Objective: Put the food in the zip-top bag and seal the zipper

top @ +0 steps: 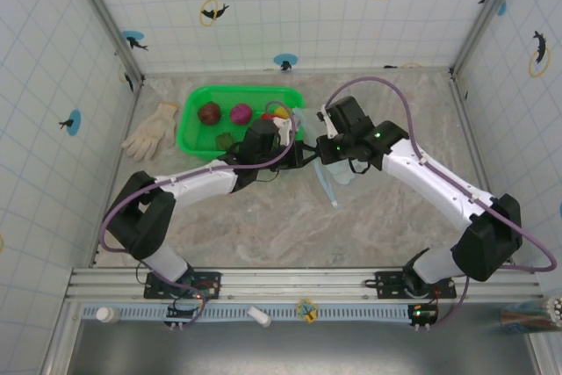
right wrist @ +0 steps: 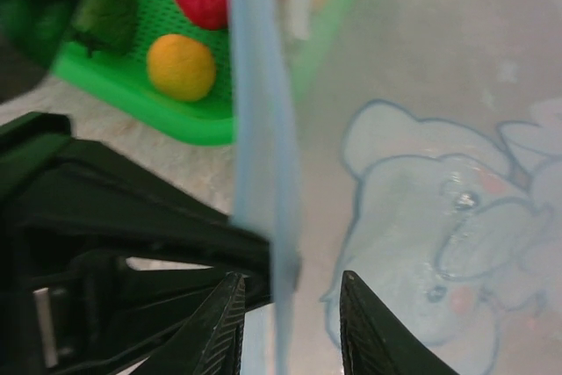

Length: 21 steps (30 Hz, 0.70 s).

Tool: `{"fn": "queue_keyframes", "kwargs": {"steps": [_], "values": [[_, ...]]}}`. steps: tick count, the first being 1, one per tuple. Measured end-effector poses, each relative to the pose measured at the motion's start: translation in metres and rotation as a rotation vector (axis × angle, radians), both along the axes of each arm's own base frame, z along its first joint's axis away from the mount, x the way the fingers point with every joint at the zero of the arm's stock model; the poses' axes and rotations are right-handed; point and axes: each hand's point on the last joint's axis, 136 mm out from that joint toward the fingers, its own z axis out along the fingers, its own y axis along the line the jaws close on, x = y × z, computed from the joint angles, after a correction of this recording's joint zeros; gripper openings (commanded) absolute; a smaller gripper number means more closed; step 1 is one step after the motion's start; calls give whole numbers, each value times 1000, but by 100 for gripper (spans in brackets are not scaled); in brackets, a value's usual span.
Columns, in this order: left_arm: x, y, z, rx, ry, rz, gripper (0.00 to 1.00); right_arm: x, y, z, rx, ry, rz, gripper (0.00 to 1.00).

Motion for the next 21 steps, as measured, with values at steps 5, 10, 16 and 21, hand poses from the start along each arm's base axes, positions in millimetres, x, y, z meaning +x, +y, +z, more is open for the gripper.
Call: {"fn": "queue_keyframes", "kwargs": {"steps": [5,10,16,21], "values": [[-9,0,8,-38,-16,-36,0,-3,3,5,7,3,27,36],[-18,-2,17,-95,-35,-84,0,-4,0,14,8,11,37,36],[-24,-6,31,-152,-55,-128,0,-3,-4,24,1,3,48,34],[-28,-6,32,-160,-58,-143,0,-5,-11,20,-39,11,41,29]]}}
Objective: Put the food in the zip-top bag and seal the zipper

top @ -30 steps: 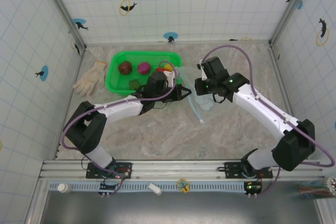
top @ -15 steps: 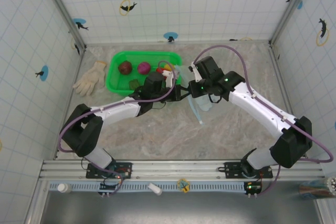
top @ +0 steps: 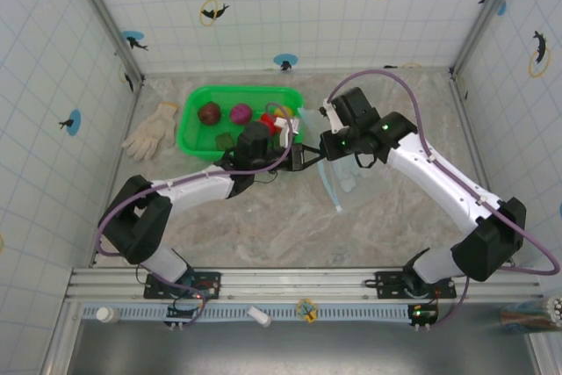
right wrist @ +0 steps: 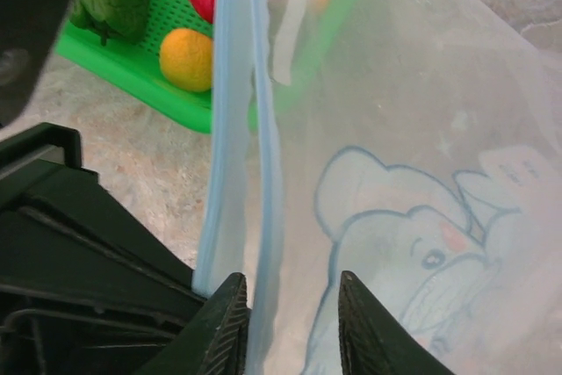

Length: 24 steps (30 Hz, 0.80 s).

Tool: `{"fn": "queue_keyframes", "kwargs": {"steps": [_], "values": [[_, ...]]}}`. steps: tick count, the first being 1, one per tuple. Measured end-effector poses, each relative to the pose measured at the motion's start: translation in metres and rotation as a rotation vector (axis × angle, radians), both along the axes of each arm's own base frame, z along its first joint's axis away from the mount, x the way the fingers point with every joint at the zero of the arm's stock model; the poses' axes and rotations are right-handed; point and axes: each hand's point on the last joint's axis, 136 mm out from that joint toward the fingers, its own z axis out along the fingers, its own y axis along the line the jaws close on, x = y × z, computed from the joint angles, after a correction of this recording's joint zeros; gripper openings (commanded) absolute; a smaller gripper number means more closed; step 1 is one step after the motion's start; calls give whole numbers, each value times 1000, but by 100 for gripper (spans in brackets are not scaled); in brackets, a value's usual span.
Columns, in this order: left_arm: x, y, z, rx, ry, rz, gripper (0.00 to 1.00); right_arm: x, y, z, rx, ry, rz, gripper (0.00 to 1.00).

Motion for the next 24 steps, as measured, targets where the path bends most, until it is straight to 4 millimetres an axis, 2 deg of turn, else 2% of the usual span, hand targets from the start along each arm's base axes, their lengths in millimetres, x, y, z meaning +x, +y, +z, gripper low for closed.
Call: {"fn": "queue_keyframes", "kwargs": {"steps": [6,11,17,24], "values": [[-3,3,11,-17,-23,0,0,0,-8,-1,-44,0,-16,19],[-2,5,11,-9,-25,14,0,1,-9,4,-49,-12,-18,1],[5,11,-8,79,-2,61,0,6,-16,9,-64,-32,-62,0],[28,31,-29,300,1,182,0,30,-56,29,-178,-141,-260,0]]}}
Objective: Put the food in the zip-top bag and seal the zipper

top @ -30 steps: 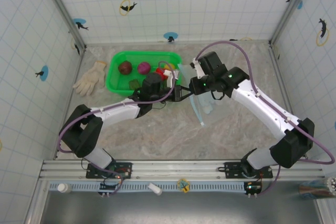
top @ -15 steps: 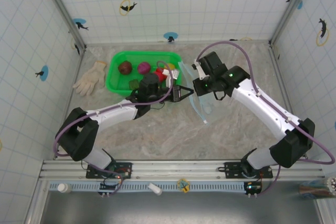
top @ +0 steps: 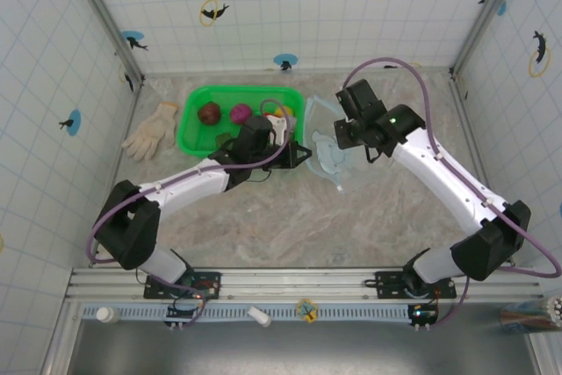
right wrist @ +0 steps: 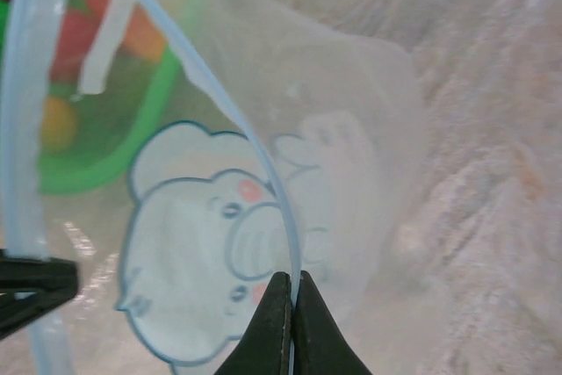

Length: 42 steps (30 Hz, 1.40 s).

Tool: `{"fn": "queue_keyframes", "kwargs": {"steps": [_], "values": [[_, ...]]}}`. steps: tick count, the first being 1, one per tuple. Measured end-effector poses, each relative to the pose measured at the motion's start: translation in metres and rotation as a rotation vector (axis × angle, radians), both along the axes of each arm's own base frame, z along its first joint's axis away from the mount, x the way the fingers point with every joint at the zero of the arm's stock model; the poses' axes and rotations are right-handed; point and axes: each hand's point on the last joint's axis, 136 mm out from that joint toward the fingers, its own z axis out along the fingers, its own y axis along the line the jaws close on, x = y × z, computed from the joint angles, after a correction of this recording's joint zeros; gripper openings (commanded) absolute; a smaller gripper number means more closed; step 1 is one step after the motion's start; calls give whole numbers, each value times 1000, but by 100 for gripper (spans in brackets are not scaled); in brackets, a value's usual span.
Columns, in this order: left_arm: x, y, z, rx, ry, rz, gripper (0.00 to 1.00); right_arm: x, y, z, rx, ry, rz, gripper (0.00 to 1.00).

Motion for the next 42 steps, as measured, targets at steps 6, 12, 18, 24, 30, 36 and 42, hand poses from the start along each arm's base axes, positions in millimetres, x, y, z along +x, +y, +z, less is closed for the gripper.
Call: {"fn": "queue_keyframes", "kwargs": {"steps": [6,12,18,24,30,36,42], "values": [[9,21,-6,145,-12,83,6,11,-19,30,-47,-93,-105,0],[11,34,-7,217,-35,115,40,10,-15,30,-55,-93,-107,0],[15,49,40,186,-183,141,67,8,-11,30,-58,-92,-87,0],[45,81,87,145,-276,245,72,8,-17,24,-59,-95,-96,0],[95,118,54,247,-185,364,80,7,-25,8,-45,-74,-104,0],[159,127,-2,369,-64,418,85,8,-18,-4,3,-57,-77,0],[199,129,-54,475,22,423,86,8,-8,-13,51,-40,-46,0]]}}
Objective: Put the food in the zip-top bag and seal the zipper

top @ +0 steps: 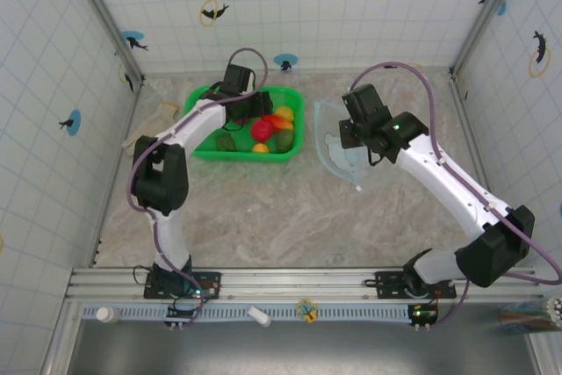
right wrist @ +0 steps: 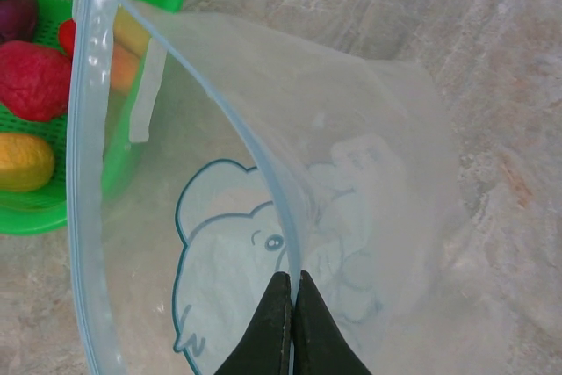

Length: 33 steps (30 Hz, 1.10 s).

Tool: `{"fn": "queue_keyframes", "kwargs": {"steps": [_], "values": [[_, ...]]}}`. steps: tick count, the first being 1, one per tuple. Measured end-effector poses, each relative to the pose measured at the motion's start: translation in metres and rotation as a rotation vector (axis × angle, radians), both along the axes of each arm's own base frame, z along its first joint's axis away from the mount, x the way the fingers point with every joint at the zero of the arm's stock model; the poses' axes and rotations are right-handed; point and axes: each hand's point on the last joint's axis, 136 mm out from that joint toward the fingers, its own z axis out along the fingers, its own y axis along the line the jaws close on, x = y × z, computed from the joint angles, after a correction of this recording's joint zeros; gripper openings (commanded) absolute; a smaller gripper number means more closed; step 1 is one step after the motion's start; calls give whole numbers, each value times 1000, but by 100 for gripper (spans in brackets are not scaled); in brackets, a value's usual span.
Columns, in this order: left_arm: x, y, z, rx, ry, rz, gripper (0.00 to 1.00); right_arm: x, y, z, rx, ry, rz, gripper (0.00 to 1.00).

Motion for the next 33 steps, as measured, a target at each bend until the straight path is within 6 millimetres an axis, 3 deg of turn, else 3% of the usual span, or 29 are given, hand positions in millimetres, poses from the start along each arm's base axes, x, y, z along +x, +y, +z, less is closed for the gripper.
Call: {"fn": "queue_keyframes", "kwargs": {"steps": [6,13,15,23,28,31,33], "values": [[-8,3,-47,44,111,-16,85,-4,3,-12,13,30,25,0],[-28,4,-78,39,190,-42,81,-2,2,-17,32,33,38,0],[-26,2,-81,27,186,-46,79,-3,3,-19,33,36,42,0],[-14,7,-77,4,151,-29,53,-4,5,-19,26,35,60,0],[-23,18,-67,16,125,-10,49,-5,7,-18,29,31,65,0],[-39,23,-39,-4,79,-9,47,-7,7,-18,41,27,60,0],[-50,24,-5,-41,23,-14,46,-7,7,-15,55,18,55,0]]}}
